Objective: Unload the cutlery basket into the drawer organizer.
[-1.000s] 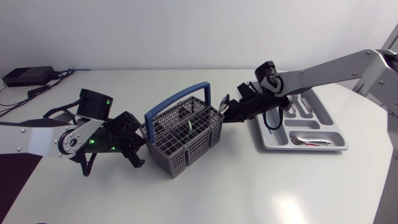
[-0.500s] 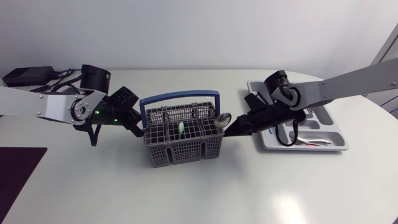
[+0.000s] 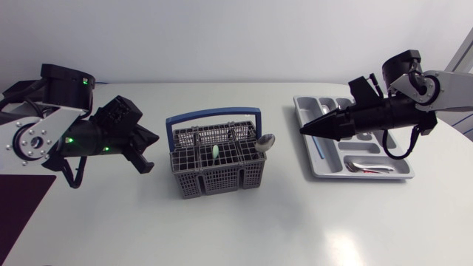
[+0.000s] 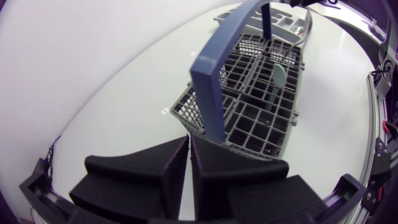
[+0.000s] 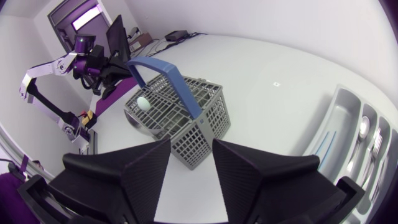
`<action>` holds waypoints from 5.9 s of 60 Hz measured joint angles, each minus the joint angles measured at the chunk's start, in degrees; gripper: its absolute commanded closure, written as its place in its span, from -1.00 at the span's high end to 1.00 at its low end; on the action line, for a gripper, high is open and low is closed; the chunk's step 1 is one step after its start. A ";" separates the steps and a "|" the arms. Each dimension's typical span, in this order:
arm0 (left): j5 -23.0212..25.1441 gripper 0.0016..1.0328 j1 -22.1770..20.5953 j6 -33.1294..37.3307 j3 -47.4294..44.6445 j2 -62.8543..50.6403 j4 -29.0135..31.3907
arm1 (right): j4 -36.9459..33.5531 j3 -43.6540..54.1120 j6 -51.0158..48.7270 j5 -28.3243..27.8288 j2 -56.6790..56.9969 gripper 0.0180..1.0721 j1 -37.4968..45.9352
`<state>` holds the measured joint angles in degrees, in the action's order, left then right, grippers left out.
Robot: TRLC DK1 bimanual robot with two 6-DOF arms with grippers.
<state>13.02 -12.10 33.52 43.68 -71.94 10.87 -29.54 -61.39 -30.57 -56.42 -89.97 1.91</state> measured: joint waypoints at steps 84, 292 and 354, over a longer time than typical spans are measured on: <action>-3.06 0.19 -31.95 -4.17 24.87 -20.13 6.16 | -12.68 8.35 -23.65 -4.46 7.15 0.26 2.32; 42.47 -0.86 -26.71 -11.82 47.89 -21.03 39.69 | -3.17 11.65 -19.93 -6.95 22.58 -0.60 -16.61; 35.34 0.84 -23.67 -13.88 51.28 -21.11 37.40 | -5.35 14.60 -19.04 7.87 25.24 -0.89 -15.39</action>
<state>48.36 -35.77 19.64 94.96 -93.06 48.27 -34.89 -46.78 -49.60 -48.56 -64.73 -13.47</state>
